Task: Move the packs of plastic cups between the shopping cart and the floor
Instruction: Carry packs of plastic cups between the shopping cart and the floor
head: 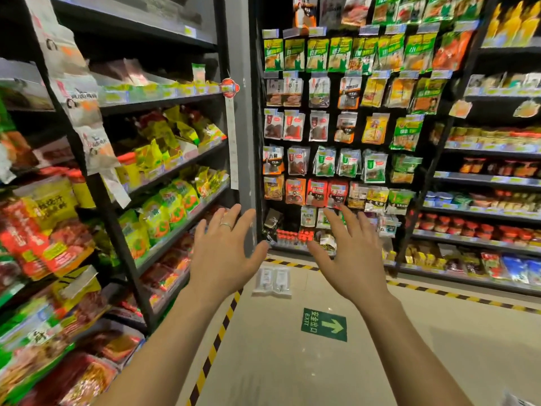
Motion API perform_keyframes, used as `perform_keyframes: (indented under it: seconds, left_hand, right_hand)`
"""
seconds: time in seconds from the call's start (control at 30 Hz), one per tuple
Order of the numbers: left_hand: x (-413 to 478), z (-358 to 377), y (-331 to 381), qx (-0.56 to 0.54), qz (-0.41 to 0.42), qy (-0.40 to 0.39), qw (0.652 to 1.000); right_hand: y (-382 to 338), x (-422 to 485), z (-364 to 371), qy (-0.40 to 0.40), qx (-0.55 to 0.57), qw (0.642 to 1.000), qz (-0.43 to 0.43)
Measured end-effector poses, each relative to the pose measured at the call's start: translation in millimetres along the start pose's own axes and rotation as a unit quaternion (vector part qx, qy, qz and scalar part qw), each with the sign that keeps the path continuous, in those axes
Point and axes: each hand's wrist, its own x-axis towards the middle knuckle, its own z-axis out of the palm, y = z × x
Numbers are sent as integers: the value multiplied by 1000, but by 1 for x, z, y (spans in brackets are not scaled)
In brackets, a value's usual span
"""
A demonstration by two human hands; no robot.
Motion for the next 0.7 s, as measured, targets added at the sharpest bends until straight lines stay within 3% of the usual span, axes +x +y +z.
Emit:
perform_keyframes:
  seconds: [0.3,0.7]
  left_hand:
    - [176,92,31,3,6,-21,1000]
    - [327,195,17,-16,-7,-45,999]
  right_hand:
    - [73,165,80,-15,36,999,2]
    - [127,324,165,-23,34,999,2]
